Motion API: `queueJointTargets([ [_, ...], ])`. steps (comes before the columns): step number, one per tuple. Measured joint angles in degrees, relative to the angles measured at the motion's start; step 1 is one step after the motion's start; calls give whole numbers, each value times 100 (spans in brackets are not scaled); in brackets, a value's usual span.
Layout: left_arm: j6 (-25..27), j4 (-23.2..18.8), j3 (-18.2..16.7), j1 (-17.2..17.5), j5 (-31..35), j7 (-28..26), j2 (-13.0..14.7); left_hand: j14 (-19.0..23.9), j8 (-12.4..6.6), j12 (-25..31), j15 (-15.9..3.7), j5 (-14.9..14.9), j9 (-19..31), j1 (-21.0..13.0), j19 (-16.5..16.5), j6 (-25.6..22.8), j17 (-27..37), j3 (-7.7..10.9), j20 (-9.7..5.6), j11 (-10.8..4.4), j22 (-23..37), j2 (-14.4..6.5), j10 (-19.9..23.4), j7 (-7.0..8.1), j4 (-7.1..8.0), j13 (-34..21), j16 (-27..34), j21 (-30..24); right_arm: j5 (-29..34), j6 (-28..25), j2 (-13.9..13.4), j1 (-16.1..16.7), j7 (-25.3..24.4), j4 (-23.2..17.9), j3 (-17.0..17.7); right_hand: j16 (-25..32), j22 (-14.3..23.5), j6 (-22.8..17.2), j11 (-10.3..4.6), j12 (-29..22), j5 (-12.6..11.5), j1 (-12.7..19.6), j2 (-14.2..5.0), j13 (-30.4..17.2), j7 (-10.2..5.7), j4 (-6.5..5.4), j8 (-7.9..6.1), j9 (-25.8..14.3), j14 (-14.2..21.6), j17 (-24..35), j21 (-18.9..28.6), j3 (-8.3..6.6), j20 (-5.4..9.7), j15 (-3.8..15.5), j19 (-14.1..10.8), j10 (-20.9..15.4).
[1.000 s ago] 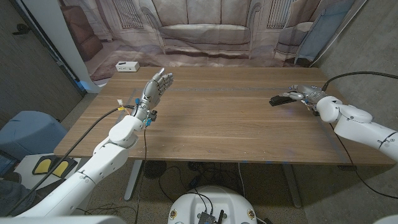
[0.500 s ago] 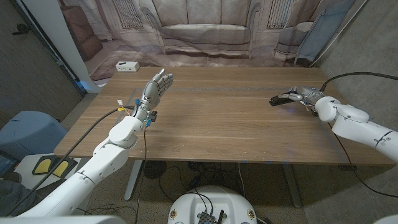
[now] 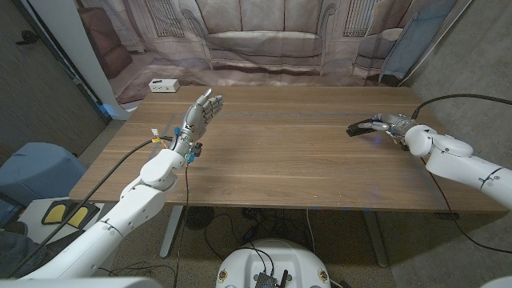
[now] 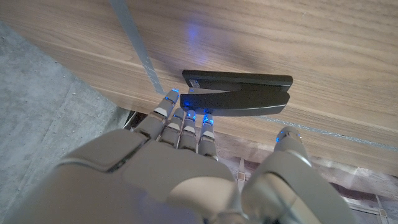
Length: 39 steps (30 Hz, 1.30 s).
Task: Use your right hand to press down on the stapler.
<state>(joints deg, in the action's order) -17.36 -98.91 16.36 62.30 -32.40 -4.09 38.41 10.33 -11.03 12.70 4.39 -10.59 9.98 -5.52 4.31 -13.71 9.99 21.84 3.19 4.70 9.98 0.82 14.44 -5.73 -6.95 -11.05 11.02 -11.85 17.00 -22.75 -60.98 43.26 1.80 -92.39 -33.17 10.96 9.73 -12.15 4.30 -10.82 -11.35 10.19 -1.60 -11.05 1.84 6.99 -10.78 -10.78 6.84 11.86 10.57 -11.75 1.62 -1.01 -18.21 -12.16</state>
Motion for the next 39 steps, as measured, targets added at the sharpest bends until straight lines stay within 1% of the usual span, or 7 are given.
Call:
queueJointTargets([
  [8, 3, 17, 5, -7, -3, 4, -2, 0, 23, 0, 0, 0, 0, -31, 0, 0, 0, 0, 0, 0, 0, -31, 0, 0, 0, 0, 0, 0, -3, 12, 20, -81, 90, 77, -56, 34, 0, 0, 0, -11, 0, 2, -1, 1, 0, 0, 0, 0, 22, 0, 29, 0, -1, 21, -1, 0],
  [18, 3, 33, 7, -9, -4, 8, 0, 0, 23, -22, 0, 0, 0, -31, 0, 0, 0, 0, 0, 0, 0, -30, 0, 0, 0, 0, 0, 28, -3, 28, 33, -137, 158, 126, -101, 79, 0, -78, 52, -44, 0, 31, -31, -1, 29, 17, -26, 1, 106, 0, 29, -17, 1, -1, -106, -95],
  [20, 3, 37, 7, -10, -5, 10, 0, 0, 23, -22, 0, 0, 0, -30, 0, 0, 0, 0, 0, 0, 0, -30, 0, 0, 0, 0, 0, 28, -3, 28, 33, -150, 180, 133, -114, 79, 0, -87, 52, -56, 0, 31, -31, 0, 20, 16, -26, 1, 127, 0, 69, -16, 1, 20, -106, -95],
  [22, 3, 44, 7, -12, -5, 10, 0, 0, 23, -22, 0, 0, 0, -31, 0, 0, 0, 0, 0, 0, 0, -30, 0, 0, 0, 0, 0, 28, -3, 30, 33, -150, 201, 133, -114, 79, 0, -99, 52, -66, 0, 31, -31, 0, 31, 16, -67, 1, 127, 0, 74, -17, 1, 21, -106, -95],
  [29, 3, 49, 12, -17, -15, 24, 3, 0, 23, -22, 0, 0, 0, -30, -13, 0, 0, 0, 12, 0, 0, -30, 0, 0, 0, 0, 0, 28, -1, 34, 51, -207, 271, 176, -164, 79, 0, -148, 51, -62, 0, 31, -31, 2, 20, 16, -67, -4, 165, 0, 74, -16, 1, 21, -167, -157],
  [31, 3, 50, 13, -18, -15, 24, 5, 0, 23, -22, 0, 0, 0, -30, -30, 0, 0, 0, 30, 0, 0, -30, 0, 0, 0, 0, 0, 28, 1, 35, 51, -207, 300, 176, -164, 79, 0, -148, 51, -62, 0, 31, -31, 1, 20, 16, -67, -4, 177, 0, 74, -16, -31, 9, -198, -157],
  [39, 17, 50, 14, -20, -22, 27, 12, 0, 23, -22, 0, 0, 0, -30, -30, 0, 0, 0, 30, 0, 0, -30, 0, 0, 0, 0, 0, 28, -2, 35, 97, -286, 408, 263, -237, 79, 0, -147, 30, -85, 0, 31, -31, -3, 20, 16, -66, -9, 208, 0, 74, -16, 1, 40, -229, -179],
])
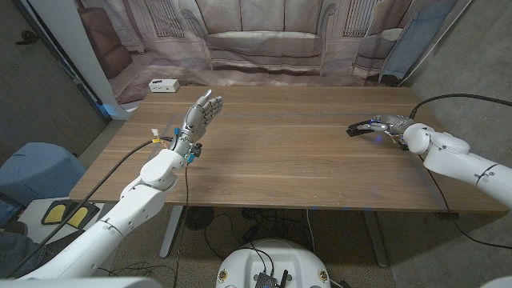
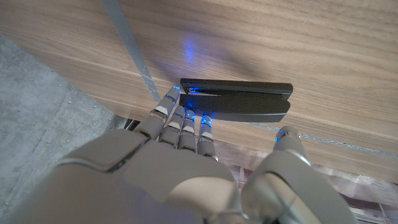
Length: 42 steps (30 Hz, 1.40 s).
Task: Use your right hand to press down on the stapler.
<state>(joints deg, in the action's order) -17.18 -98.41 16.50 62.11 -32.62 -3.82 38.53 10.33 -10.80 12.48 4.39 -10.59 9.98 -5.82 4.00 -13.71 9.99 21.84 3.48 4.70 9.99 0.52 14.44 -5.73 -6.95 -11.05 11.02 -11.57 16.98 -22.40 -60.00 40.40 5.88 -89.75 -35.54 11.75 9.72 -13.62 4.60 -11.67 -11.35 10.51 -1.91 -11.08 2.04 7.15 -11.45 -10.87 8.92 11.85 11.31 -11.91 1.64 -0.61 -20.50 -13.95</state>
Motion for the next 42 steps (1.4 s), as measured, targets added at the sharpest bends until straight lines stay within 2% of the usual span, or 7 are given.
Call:
queueJointTargets([
  [22, 34, -34, 0, -5, -4, -1, 15, 0, 0, 4, 0, 0, 0, 0, 0, 0, 0, 0, 0, 0, 0, 0, 0, 0, 0, 0, -22, 0, -50, -45, 58, -77, 182, 151, -110, 74, 0, -196, 11, -32, 0, -23, -23, 4, -31, 0, -46, 1, 144, 0, 39, 0, -26, 0, -168, -195],
  [28, 53, -54, -1, 9, -2, -34, 20, 0, 0, 4, 0, 0, 0, 0, 0, 0, 0, 0, -1, 0, 0, 0, 0, 0, 0, 0, -22, 0, -63, -45, 111, -139, 224, 261, -186, 77, 0, -247, 22, -66, 0, -23, -22, 5, 19, -14, -45, 1, 205, 0, 39, -14, -30, 0, -235, -265],
  [42, 57, -50, -2, 19, -1, -37, 11, 0, -1, 4, 0, 0, 0, 0, 1, 0, 0, 0, -1, 0, 0, 0, 0, 0, 0, 0, -22, 0, -101, -55, 123, -150, 246, 290, -207, 77, 0, -276, 22, -65, 0, -22, -22, 2, -11, -21, -66, 9, 225, 0, 39, -20, -30, -22, -234, -262],
])
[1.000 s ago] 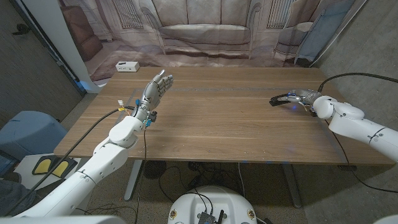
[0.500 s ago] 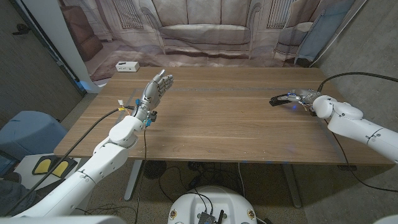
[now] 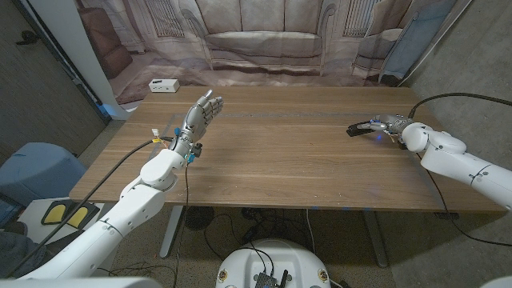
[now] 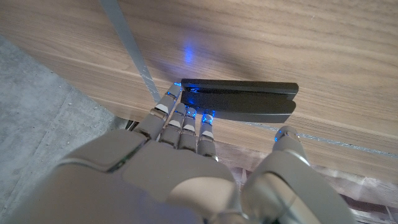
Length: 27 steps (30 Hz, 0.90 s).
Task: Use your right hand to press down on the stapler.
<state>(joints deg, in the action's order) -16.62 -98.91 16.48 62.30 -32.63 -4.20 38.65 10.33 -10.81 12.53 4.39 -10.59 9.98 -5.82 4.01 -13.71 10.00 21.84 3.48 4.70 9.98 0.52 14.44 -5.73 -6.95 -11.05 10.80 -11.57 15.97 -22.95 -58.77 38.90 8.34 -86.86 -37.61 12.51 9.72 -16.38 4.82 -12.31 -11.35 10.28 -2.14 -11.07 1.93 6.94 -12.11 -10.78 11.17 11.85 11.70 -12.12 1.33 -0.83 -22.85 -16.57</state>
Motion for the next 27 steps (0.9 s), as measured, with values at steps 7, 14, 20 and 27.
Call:
queueJointTargets([
  [7, 0, 19, 10, -14, 0, 9, -10, 0, 0, 0, 0, 0, 0, 0, 0, 0, 0, 0, 0, 0, 0, 0, 0, 0, 0, 0, 0, 0, -25, -3, -22, 34, -22, -34, 18, 0, 0, 1, 13, 19, 0, 0, 0, 0, 0, 0, 2, -3, 0, -8, 0, 0, 0, 0, 0, -12],
  [14, -16, 37, 24, -34, 0, 23, -20, 0, 0, 0, 0, 0, 0, 0, 0, 0, 0, 0, 0, 0, 0, 0, 0, 0, 0, 0, 0, 0, -56, -2, -54, 77, -107, -98, 57, 0, 0, 1, 13, 20, 0, 0, 0, -6, 0, 0, 2, -19, 20, -14, 0, 0, -31, -20, -31, -13],
  [20, -33, 47, 27, -40, 2, 31, -25, 0, 0, 0, 0, 0, 0, 0, 0, 0, 0, -19, 0, 0, 0, 0, 0, 0, -19, 0, 0, 0, -65, 1, -71, 115, -196, -172, 116, 0, 0, 1, 14, 21, 0, 0, 0, -6, 0, 0, 1, -13, 20, 3, 0, 0, -31, -20, -31, -13],
  [27, -41, 48, 28, -43, 3, 41, -26, 0, 0, 0, 0, 0, 0, 0, 0, 0, 0, -19, 0, 0, 0, 0, 0, 0, -19, 0, 0, 0, -99, 2, -83, 180, -350, -258, 203, 0, 0, 1, 14, 42, 0, 0, 0, -5, 0, 24, 2, -6, 19, 2, 0, -24, -31, -20, -31, -13],
])
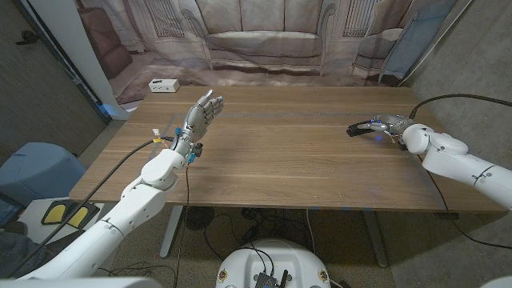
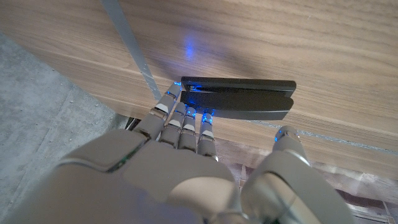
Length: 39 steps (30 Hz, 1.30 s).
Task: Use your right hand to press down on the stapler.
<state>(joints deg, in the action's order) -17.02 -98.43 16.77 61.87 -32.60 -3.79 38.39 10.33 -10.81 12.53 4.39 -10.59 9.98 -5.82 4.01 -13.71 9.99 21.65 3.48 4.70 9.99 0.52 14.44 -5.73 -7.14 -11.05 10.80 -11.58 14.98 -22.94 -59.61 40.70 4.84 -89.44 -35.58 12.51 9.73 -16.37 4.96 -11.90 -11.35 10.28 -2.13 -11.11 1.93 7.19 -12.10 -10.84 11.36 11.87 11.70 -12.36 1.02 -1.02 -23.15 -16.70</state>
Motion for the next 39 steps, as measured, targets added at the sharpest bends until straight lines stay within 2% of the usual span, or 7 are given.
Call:
queueJointTargets([
  [28, -52, 89, 24, -83, -22, 109, -10, 0, 0, -24, 0, 0, 0, 0, 0, 0, 0, 1, 0, 0, 0, 0, 0, 0, 1, 0, 0, 0, -57, -222, -97, 237, -376, -451, 209, 0, 0, -1, -3, 19, 0, -23, -23, -17, 1, 0, 24, 0, 0, -1, 0, 0, 0, 0, 0, 2],
  [39, -86, 112, 25, -83, -43, 130, -16, 0, 0, -23, 0, 0, 0, 0, 11, 0, 0, 2, 11, -31, 0, 0, 31, 0, 2, 0, 0, 0, -11, -221, -106, 262, -434, -556, 235, -27, 0, 12, -48, 20, 0, -23, -23, -7, -11, 0, 45, -2, 0, -1, -26, 0, -2, 0, 3, 45],
])
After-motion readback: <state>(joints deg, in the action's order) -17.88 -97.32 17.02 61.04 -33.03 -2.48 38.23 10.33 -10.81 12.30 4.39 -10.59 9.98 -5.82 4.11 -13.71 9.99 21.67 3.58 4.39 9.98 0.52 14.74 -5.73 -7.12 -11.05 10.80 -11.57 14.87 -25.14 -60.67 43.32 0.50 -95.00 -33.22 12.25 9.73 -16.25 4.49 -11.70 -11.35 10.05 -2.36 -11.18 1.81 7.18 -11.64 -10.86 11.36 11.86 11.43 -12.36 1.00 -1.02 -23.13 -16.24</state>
